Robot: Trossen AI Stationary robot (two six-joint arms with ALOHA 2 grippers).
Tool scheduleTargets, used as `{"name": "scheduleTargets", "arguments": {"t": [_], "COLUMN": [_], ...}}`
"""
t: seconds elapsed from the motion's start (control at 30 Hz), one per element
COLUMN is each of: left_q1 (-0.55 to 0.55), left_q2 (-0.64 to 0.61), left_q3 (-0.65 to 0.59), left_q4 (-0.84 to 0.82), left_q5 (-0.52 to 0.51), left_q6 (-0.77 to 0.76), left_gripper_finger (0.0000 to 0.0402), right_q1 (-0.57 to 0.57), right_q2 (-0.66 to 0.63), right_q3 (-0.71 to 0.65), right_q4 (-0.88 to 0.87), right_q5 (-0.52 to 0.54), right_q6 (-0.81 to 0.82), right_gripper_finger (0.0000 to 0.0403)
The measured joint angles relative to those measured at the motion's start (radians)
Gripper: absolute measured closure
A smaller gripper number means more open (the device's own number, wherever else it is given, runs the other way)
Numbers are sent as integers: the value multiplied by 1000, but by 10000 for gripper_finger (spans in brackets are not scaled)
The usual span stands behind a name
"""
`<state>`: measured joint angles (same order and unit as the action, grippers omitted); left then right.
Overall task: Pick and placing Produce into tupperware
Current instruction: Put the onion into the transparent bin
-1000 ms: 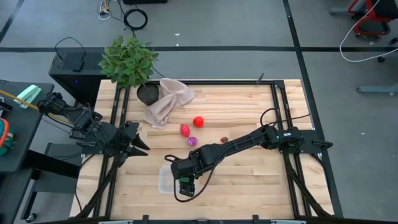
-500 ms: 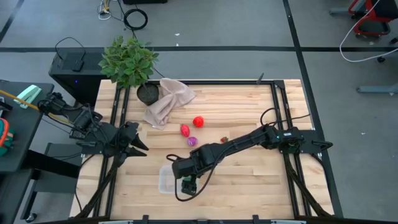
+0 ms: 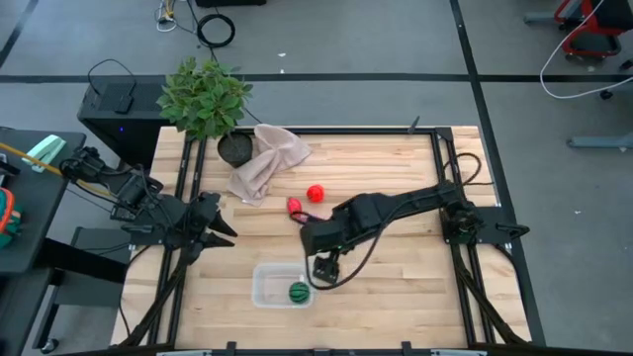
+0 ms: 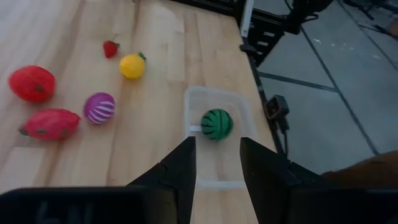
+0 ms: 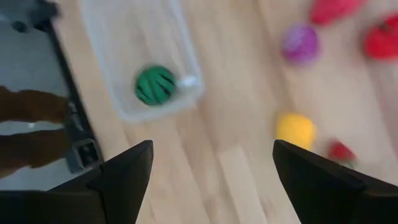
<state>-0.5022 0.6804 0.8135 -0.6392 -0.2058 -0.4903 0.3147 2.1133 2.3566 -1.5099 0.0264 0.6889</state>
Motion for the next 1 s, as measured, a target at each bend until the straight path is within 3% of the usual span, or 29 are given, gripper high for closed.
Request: {"name": "scheduleTargets", "arguments": {"t": [0.3, 0.6, 0.83, 1.0], "left_q1": [1, 82, 233, 325], "left_q2": [65, 217, 338, 424], "left_q3": [1, 2, 2, 2], "left_q4": [59, 137, 294, 399], "left_q5": [-34, -33, 15, 46], "left_q6": [75, 169, 188, 188], "left_gripper_finger": [267, 244, 239, 240], "right_q1": [46, 57, 57, 55], "right_q2": [-107, -334, -577, -736], "right_q3": [-102, -557, -904, -1070], "right_q4": [-58, -27, 145, 182], "right_q5": [21, 12, -8, 19], "right_q6": [114, 250, 288, 286], "right_gripper_finger": [75, 85, 85, 89]}}
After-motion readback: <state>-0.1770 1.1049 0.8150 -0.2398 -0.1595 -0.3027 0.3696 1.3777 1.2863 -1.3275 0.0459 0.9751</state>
